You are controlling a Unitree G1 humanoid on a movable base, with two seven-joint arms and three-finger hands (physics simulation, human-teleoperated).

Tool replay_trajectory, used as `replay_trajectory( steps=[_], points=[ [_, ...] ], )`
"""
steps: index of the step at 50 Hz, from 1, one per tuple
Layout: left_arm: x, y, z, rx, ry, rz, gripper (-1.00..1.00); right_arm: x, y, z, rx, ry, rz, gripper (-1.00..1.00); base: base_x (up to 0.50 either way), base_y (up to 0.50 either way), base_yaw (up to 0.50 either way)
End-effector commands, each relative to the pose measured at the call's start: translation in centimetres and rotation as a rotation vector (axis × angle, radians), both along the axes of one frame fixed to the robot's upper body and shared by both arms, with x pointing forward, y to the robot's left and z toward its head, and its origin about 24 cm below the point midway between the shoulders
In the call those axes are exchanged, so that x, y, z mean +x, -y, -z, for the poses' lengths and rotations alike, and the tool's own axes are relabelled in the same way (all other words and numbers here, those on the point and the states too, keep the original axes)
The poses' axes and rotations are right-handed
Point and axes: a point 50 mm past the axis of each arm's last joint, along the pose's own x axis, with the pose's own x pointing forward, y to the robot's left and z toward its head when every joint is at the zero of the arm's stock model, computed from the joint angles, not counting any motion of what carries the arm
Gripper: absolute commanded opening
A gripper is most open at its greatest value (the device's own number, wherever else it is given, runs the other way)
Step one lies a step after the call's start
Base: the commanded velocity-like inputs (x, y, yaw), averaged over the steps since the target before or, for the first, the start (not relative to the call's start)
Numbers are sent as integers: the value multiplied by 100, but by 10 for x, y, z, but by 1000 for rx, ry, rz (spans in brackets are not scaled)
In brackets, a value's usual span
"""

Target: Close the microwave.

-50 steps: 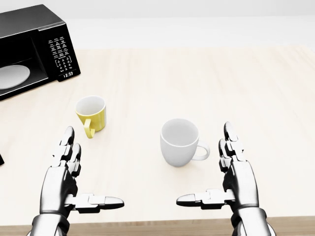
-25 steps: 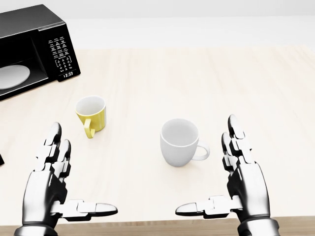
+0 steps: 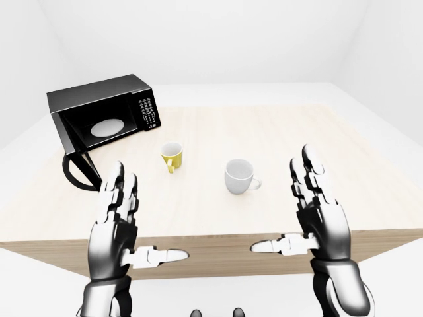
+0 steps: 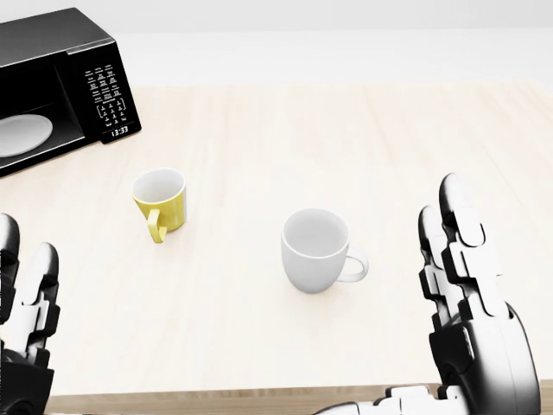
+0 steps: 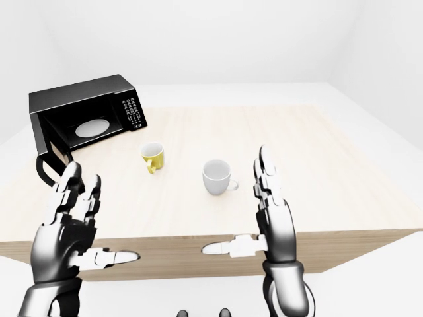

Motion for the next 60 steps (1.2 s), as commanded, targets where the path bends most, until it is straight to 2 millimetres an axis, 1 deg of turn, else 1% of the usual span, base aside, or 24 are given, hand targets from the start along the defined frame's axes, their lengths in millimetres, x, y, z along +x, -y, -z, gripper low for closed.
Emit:
replay_trajectory(
  steps=[1, 17, 21, 25, 37, 41, 60],
  points=[
    [-13, -1, -11, 4, 39, -2, 100, -10, -2, -9, -3, 32, -2, 100, 0, 0, 0],
    [-15, -2, -13, -9, 49, 1, 100, -6, -1, -5, -1, 20, 7, 100, 0, 0, 0],
    [-15, -2, -13, -3, 49, 4, 100, -8, -2, -6, 5, 16, -21, 100, 0, 0, 0],
    [-16, 0, -13, 7, 53, 10, 100, -8, -1, -5, 2, 15, -13, 100, 0, 0, 0],
    [-18, 0, -15, 7, 60, 18, 100, -8, -1, -4, -1, 9, -15, 100, 0, 50, 0],
    [-15, 1, -13, 10, 52, 17, 100, -9, -3, -3, -9, 1, -16, 100, 0, 50, 0],
    [-15, 0, -13, 17, 56, 8, 100, -7, -5, 0, -14, -7, -23, 100, 0, 50, 0]
  ],
)
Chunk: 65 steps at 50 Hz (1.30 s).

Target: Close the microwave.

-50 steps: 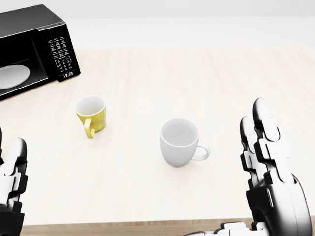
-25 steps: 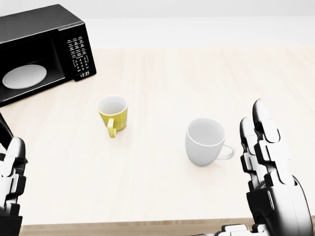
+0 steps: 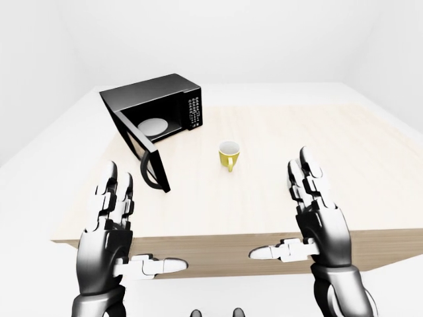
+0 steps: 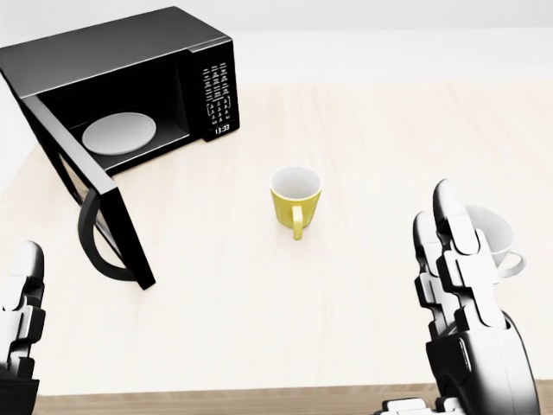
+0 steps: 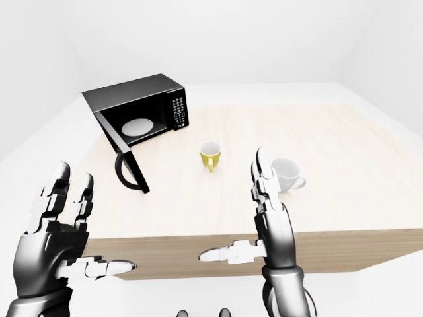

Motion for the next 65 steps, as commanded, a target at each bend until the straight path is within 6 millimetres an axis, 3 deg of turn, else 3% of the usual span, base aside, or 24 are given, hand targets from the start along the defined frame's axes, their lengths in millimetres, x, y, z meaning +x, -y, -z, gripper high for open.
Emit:
replay_trajectory(
  steps=[1, 65],
  points=[
    [1, 0, 1, 3, -1, -1, 100, 1, -2, 1, -3, -5, -5, 100, 0, 50, 0],
    [2, 1, 2, 7, -12, 0, 100, 3, -1, 4, -4, -10, -5, 100, 0, 50, 0]
  ],
)
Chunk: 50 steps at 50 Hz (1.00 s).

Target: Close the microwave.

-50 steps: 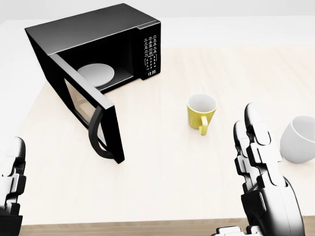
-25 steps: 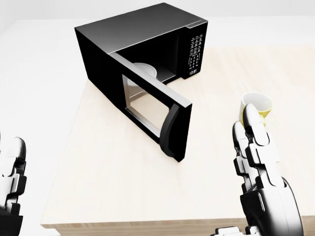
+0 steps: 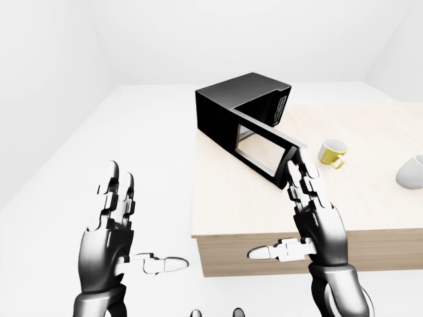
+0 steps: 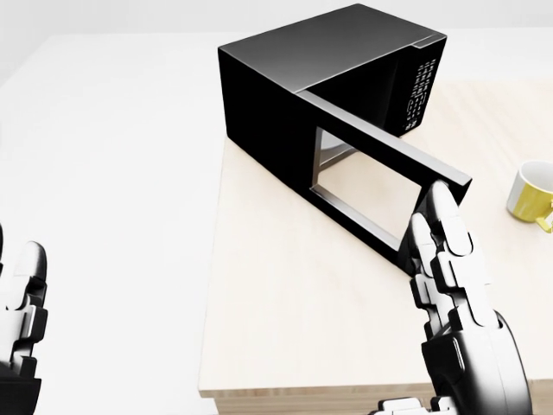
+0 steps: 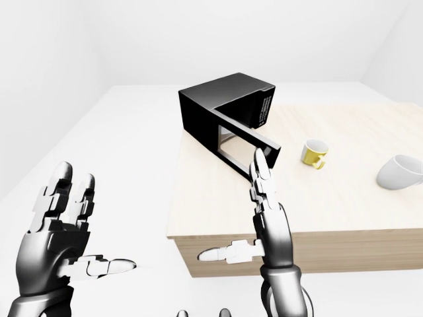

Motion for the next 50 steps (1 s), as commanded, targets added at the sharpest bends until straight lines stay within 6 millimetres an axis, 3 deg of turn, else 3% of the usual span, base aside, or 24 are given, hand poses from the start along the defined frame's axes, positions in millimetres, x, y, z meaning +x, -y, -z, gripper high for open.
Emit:
replay_trajectory(
  steps=[1, 15, 39, 50],
  points=[
    [1, 1, 1, 1, -3, 1, 100, 1, 1, 1, 0, -2, 1, 100, 0, 50, 0],
    [4, 1, 2, -10, -24, -9, 100, 4, 1, -2, 8, 17, 52, 100, 0, 10, 0],
    [2, 2, 2, -4, -21, -3, 100, 2, 2, -4, 41, 20, 28, 100, 50, 0, 0],
    [2, 2, 3, -12, -22, 3, 100, 1, 1, -4, 36, 16, 27, 100, 0, 0, 0]
  ],
)
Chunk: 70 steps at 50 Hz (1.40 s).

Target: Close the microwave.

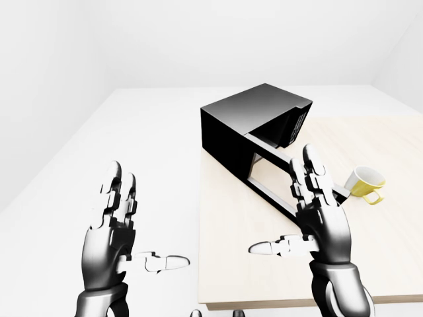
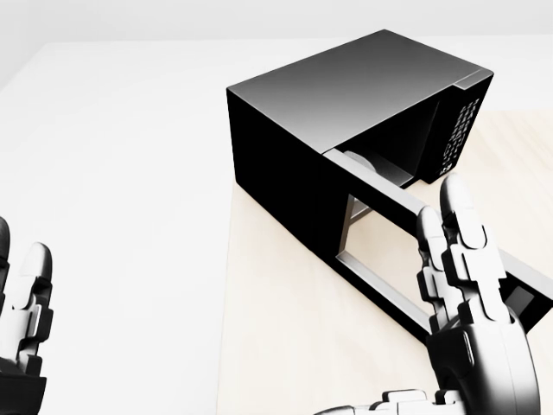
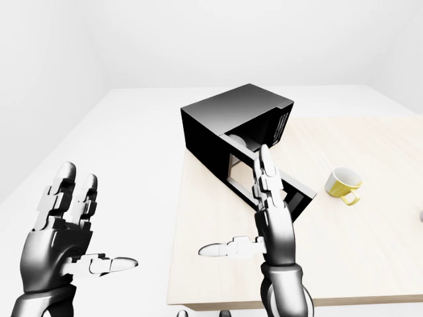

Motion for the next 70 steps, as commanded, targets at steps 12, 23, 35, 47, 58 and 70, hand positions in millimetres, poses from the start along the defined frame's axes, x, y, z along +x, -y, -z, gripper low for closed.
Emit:
replay_trajectory(
  steps=[12, 23, 35, 47, 58, 70],
  points=[
    [1, 1, 2, -3, -6, 4, 100, 8, 0, 11, -4, -42, 8, 100, 0, 0, 0],
    [1, 1, 1, -2, -6, 5, 100, 21, -4, 28, -1, -97, -3, 100, 0, 0, 0],
    [1, 1, 2, 0, -6, 6, 100, 32, -14, 48, 3, -155, -35, 100, 0, 0, 0],
    [1, 1, 1, -2, -6, 5, 100, 55, -11, 75, 33, -237, -27, 100, 0, 0, 0],
    [1, 1, 2, -2, -5, 7, 100, 65, -8, 88, 41, -273, -8, 100, 0, 0, 0],
    [2, 2, 3, 0, -5, 6, 100, 70, -7, 93, 45, -283, 1, 100, 0, 0, 0]
  ],
)
